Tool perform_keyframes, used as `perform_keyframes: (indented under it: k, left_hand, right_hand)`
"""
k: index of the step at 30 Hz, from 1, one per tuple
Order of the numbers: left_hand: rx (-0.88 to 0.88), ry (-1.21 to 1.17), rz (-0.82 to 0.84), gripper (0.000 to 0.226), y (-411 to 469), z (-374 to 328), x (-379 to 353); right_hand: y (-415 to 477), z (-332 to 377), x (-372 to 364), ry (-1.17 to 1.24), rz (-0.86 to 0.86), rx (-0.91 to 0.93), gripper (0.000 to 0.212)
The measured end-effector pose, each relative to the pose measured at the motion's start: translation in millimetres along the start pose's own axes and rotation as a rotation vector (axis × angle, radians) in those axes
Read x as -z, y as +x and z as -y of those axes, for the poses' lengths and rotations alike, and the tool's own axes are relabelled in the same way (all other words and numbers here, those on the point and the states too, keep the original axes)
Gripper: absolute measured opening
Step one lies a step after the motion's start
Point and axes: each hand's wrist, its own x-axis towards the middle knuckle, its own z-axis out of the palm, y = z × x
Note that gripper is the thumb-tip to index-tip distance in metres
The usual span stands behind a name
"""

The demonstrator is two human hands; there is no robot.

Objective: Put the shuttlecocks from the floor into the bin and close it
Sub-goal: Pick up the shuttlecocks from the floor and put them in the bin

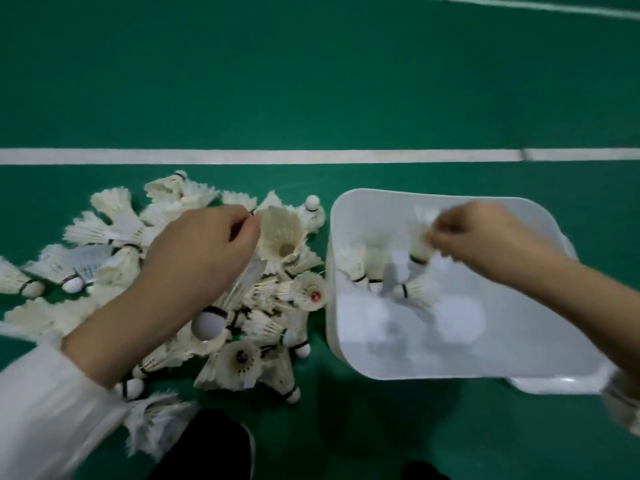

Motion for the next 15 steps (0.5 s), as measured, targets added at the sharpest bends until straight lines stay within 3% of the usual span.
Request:
perform_keyframes:
  k: [4,6,9,11,15]
  left_hand:
    - [0.026,-0.001,0.069,0.040,-11.7,-1.9,-19.9]
    - [0.036,0.002,0.106,0.040,-14.5,-0.7,-27.9]
    - [0.055,0.015,0.131,0.041,-16.6,0.3,-37.2]
    - [0.067,0.022,0.141,0.040,-18.2,0.6,-42.2]
    - [0.064,0.031,0.157,0.040,-17.9,4.5,-49.2]
  right_hand:
    - [9.6,-76.0,-54.1,0.001,0.324,-0.311,0.017]
    - [15.5,-97.6,-80.4,0.102,0.388,-0.405,0.011]
    - [29.3,-109.5,-104.9,0.069,0.313,-0.408,0.005]
    - [37.5,-108.4,-111.0,0.003,0.203,-0.368,0.013]
    - [48.2,-101.2,-113.6,0.126,0.097,-0.258,0.030]
